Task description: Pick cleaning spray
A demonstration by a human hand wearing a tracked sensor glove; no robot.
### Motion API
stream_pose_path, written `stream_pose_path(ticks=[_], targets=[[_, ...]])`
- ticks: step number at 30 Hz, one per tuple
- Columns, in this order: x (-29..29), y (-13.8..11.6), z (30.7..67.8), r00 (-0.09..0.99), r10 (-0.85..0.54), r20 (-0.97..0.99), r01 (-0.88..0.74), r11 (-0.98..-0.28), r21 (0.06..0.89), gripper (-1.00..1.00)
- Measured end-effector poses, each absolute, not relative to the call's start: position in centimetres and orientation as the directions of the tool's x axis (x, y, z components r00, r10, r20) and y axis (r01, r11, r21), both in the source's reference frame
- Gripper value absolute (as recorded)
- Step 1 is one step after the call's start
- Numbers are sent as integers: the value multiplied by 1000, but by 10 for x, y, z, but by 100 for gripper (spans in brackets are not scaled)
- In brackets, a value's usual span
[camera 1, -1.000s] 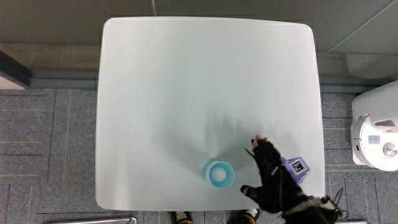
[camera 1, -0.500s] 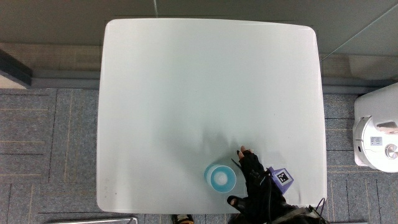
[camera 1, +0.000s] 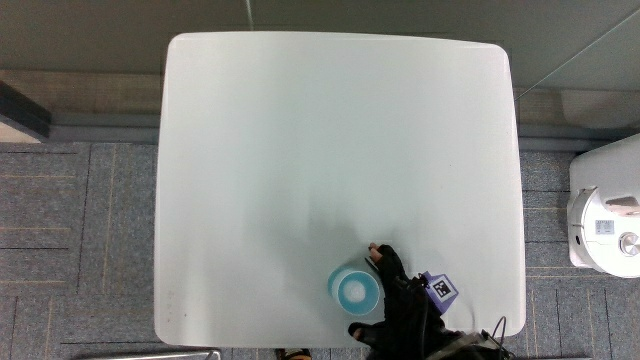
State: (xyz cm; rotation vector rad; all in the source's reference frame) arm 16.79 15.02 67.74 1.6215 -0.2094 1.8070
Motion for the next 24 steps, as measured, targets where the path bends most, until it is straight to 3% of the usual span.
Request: stream_pose_path(ticks=[10,19,20,24], targets=[[169,151,670,-30,380,925,-517,-798,311,100],[169,155,664,-57,372,927,-485,-822,300,100],[172,158,676,-65,329,942,-474,-841,261,100],[174,163,680,-99,345,933,-460,-848,264,100]])
